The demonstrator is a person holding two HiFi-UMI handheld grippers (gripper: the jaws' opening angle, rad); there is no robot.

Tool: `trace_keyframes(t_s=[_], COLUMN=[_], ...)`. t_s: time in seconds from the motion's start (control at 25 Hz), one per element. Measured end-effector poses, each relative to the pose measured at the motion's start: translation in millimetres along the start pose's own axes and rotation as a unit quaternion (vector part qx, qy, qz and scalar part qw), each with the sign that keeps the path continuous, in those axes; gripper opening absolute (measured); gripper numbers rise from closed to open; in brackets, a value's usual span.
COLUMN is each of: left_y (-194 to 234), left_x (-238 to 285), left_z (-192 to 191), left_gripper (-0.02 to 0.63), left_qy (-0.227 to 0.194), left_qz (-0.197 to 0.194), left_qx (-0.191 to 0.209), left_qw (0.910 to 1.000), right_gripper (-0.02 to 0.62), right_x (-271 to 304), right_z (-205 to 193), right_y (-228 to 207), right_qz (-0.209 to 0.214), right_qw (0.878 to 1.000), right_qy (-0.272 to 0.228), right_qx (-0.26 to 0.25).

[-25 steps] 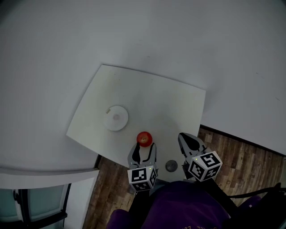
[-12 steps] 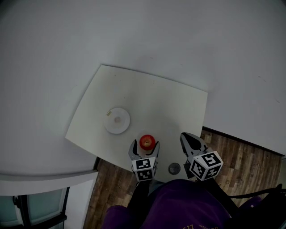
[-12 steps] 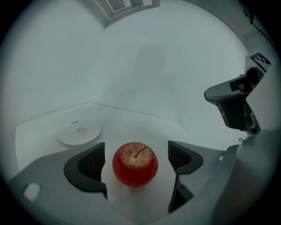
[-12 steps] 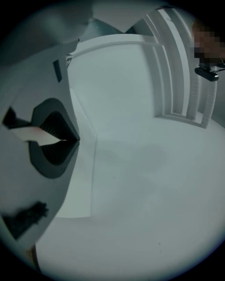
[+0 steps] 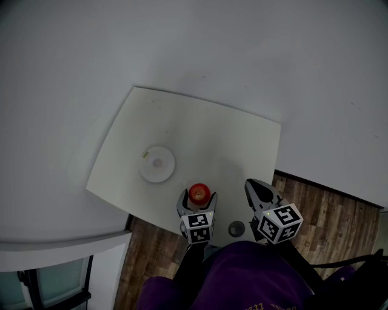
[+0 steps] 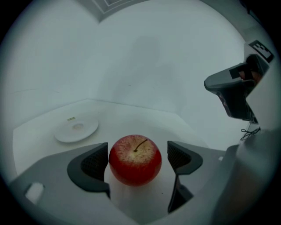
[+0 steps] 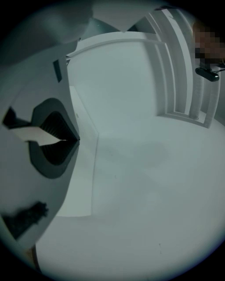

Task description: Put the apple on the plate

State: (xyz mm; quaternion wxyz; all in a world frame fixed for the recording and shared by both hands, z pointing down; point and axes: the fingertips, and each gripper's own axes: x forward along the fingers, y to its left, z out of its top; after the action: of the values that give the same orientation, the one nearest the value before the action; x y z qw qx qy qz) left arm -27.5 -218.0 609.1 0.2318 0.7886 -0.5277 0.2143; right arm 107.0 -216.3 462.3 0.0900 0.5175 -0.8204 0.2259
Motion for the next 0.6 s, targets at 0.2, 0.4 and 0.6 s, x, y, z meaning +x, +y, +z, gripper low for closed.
trace_keyframes(t_s=[0.2, 0.4, 0.6], left_y=[2.1, 5.4, 9.5], left_x=[4.7, 4.7, -0.8], left_z=[-8.5, -8.6, 0.8], left_gripper=[0.426, 0.394, 0.39], left_qy=[0.006, 0.005, -0.006], left_qz=[0.001, 0.001, 0.002], left_qx=[0.008, 0.008, 0.002], left_qw=[0.9999, 1.0, 1.0], right_gripper=[0.011, 0.011, 0.011], right_x=[3.2, 6.3, 7.5], right_z=[0.2, -0.6, -2.5], right_y=[0.6, 1.5, 2.2], right_qz=[0.0, 0.0, 0.0], right_qw=[1.0, 1.0, 1.0], right_qy=[0.004, 0.008, 0.011], right_qx=[-0.004, -0.008, -0.01])
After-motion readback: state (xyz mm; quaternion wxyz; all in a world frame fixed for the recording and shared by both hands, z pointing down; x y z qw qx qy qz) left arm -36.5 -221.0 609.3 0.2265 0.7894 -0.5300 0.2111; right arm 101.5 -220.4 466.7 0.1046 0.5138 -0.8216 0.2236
